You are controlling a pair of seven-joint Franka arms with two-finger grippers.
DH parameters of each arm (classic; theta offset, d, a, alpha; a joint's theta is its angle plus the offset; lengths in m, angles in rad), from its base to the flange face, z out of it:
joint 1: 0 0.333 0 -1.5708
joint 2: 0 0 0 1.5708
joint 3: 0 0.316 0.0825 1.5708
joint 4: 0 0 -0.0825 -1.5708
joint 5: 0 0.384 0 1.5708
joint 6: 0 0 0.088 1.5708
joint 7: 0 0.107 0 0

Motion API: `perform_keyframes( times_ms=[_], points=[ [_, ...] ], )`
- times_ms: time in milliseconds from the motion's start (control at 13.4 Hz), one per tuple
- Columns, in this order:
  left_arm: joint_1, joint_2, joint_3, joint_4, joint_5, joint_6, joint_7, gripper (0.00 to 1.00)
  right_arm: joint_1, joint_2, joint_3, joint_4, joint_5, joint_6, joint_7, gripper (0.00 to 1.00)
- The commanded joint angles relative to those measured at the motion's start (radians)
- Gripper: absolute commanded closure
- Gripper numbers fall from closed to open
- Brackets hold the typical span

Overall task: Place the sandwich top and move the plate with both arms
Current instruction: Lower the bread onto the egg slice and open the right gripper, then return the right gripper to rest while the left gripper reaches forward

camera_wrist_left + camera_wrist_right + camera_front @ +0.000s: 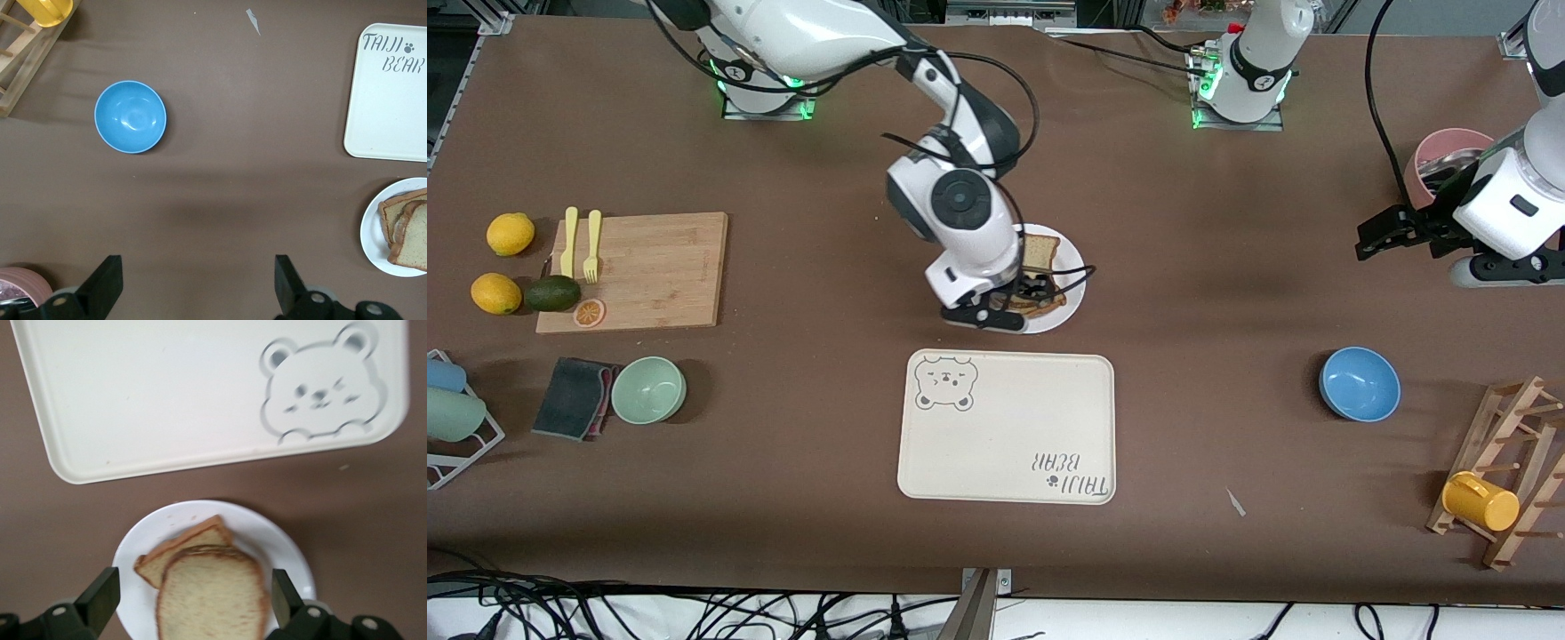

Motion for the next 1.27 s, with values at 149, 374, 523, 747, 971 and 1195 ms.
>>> perform_keyframes(
  times_ms=[149, 374, 523, 747, 971, 1195],
  points=[
    [-0.002, 0.022, -0.002, 0.011, 0.034, 0.028, -0.004, 0.00, -0.186, -0.136, 0.009, -0.016, 0.019, -0.281, -0.348, 0.00],
    [-0.002, 0.044, -0.002, -0.026, 0.034, 0.076, -0.002, 0.00, -0.384, -0.201, 0.000, -0.015, 0.022, -0.452, -0.605, 0.00],
    [-0.003, 0.054, -0.002, -0.032, 0.036, 0.082, 0.004, 0.00, -0.488, -0.233, -0.006, -0.007, 0.019, -0.534, -0.766, 0.00],
    [-0.012, 0.074, -0.004, -0.075, 0.034, 0.096, -0.003, 0.00, -0.605, -0.330, -0.008, 0.001, 0.015, -0.590, -0.938, 0.00],
    [-0.012, 0.082, -0.004, -0.153, 0.019, 0.200, 0.009, 0.00, -0.610, -0.411, -0.072, 0.004, -0.002, -0.610, -0.951, 0.00],
    [-0.015, 0.106, -0.007, -0.184, 0.017, 0.261, 0.010, 0.00, -0.613, -0.439, -0.090, -0.030, -0.022, -0.653, -0.941, 0.00]
  ],
)
